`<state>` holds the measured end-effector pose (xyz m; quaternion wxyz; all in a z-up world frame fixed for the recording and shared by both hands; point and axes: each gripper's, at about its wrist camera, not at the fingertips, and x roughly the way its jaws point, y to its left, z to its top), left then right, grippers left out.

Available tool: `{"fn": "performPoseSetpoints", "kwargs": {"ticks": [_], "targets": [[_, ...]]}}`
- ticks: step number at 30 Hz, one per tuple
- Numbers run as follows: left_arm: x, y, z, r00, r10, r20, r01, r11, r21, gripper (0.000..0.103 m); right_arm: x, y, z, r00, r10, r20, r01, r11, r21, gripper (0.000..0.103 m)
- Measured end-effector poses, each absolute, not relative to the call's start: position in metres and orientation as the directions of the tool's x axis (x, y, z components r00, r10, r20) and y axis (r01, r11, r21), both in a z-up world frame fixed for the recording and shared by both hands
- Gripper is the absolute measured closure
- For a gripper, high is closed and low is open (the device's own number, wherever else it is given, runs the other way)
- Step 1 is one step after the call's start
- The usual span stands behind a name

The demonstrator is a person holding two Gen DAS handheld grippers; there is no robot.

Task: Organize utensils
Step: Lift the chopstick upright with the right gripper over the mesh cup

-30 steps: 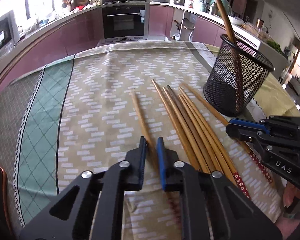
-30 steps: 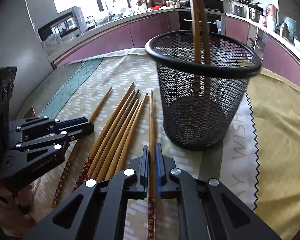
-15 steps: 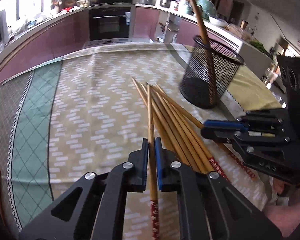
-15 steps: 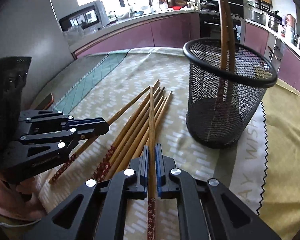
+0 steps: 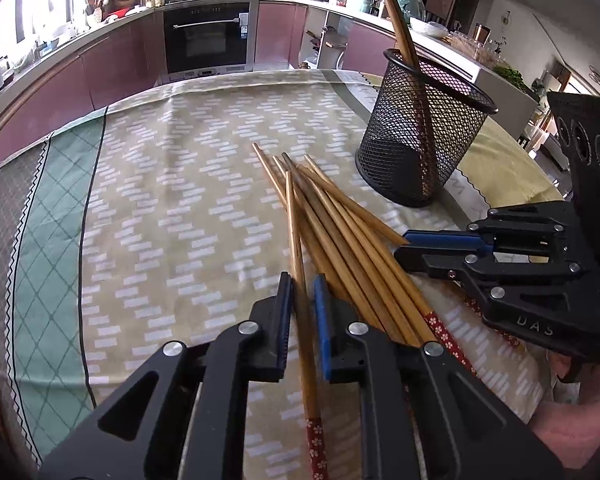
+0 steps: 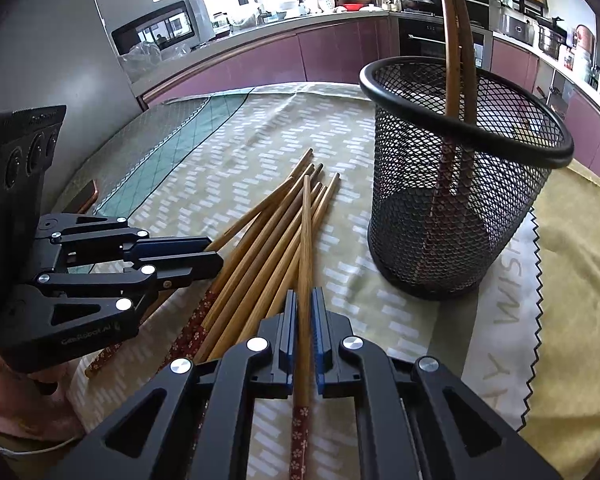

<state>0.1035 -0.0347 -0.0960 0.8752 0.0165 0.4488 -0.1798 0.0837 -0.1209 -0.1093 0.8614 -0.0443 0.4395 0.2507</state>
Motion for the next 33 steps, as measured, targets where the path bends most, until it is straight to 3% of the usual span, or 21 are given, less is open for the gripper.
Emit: {"fn": "performPoseSetpoints", "kwargs": {"ticks": [8,19,33], "targets": [[0.099,-0.024,-0.079,0.555,-0.345,-0.757,0.319,0.929,-0.19,0.096,0.065,-0.147,-0.08,0.547,0.46,-0.699,-0.48,0.857,0.188,0.097],[0.081,-0.014,-0.015,0.614,-0.479,-0.627,0.412,0.872,-0.263,0.096,0.047,-0.184,-0.034,0.622,0.541,-0.566,-0.486,0.833,0.263,0.097],[0.073,-0.006,0.047,0.684,-0.542,-0.488,0.464,0.84,-0.282,0.096,0.05,-0.216,0.018,0.715,0.538,-0.447,-0.472,0.843,0.259,0.097]]}}
